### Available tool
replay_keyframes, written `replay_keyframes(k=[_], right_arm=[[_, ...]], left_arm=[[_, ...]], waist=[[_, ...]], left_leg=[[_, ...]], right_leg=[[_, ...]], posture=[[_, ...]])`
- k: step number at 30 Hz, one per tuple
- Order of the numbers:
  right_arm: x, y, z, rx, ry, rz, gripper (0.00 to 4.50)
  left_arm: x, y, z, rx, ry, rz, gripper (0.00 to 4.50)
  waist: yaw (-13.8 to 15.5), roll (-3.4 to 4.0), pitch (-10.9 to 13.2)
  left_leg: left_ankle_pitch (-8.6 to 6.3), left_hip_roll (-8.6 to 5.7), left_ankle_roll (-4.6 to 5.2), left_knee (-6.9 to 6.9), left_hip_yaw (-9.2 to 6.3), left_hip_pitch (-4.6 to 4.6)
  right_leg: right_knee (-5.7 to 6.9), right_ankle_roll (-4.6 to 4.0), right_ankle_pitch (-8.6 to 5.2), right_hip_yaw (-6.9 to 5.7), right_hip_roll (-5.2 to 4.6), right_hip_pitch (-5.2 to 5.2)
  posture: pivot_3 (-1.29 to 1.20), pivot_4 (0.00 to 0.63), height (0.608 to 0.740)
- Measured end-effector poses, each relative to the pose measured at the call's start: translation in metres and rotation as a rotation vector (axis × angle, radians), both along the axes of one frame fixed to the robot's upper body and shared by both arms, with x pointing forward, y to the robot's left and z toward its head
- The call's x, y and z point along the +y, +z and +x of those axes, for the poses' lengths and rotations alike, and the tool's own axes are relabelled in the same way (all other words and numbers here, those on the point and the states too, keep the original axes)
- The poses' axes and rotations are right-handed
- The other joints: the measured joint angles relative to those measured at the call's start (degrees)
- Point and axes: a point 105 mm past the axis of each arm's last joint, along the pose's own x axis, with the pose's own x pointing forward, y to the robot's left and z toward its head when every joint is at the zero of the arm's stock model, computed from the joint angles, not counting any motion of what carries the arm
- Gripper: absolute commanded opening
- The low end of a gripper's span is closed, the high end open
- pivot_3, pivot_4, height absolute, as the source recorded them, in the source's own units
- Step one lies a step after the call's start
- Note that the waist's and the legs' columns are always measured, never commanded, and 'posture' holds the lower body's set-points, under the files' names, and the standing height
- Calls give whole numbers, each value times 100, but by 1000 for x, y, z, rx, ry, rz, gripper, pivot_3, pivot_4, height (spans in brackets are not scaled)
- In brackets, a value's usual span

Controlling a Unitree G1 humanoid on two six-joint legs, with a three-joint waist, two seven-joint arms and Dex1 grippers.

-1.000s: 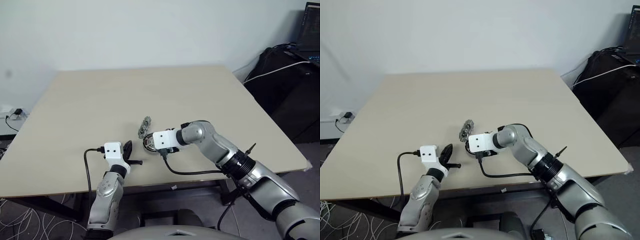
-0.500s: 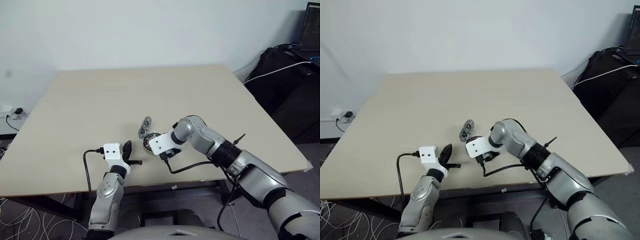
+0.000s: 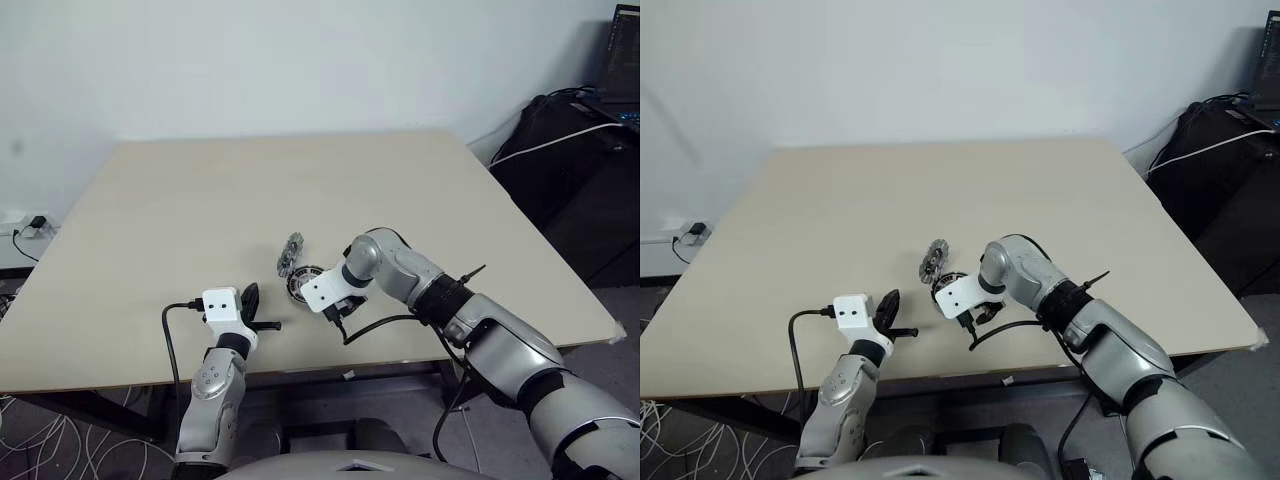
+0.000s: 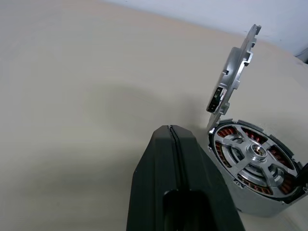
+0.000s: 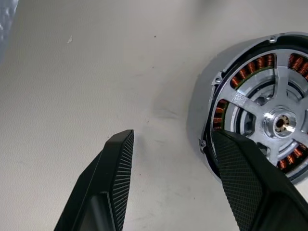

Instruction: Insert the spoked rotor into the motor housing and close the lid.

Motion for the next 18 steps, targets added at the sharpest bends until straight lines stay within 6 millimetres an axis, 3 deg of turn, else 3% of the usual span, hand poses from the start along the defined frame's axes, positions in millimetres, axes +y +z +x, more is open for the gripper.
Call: replay_keyframes(k=[13,18], right_arm=[[10,0,8,-12,17,-16,2784],[16,0,12,-33,-4,19,1297]], left_arm=[[2,0,-1,0,16,-4,0],[2,0,0,0,16,-4,0]], waist=[[-33,2,-2],[-39,4,-1]], left_leg=[[4,3,-9,-1,0,2],[15,7,-29,-3,-6,4]], right_leg=[[6,-9,6,1,5,-3],[12,-20,13,-5,10,-4]], posture=[[0,0,740],[0,0,740]])
